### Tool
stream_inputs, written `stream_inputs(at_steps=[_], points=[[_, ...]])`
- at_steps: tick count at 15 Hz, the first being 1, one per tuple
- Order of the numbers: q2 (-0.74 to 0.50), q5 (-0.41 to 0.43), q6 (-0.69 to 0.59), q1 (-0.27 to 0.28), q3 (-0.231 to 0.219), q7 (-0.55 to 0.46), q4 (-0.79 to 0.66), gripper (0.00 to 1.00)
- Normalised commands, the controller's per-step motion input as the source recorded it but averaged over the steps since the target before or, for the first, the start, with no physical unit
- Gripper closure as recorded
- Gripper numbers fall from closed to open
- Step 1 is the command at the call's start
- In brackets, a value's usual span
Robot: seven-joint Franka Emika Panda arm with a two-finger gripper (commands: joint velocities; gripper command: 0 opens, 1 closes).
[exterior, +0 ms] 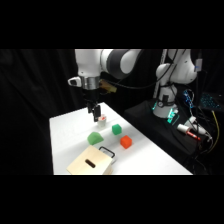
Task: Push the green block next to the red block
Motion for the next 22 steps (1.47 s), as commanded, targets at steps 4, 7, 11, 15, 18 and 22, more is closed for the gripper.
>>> stream_inputs(at_steps=[4,7,11,15,18,22], points=[[-0.02,-0.003,0.01,-0.037,0.005,0.02,-0.03,0.00],[-0.11,-0.014,0.08,-0.080,-0.050,0.04,-0.13,0.00],[-0.22,-0.012,0.15,-0.105,-0.076,0.05,-0.25,0.00],[-0.30,0.016,0.15,-0.079,-0.053,0.06,-0.36,0.00],[-0.42,-0.014,0.14,-0.032,-0.020,0.07,-0.47,0.00],[-0.50,-0.081,0.17,-0.033,-0.022,0.07,-0.49,0.00]])
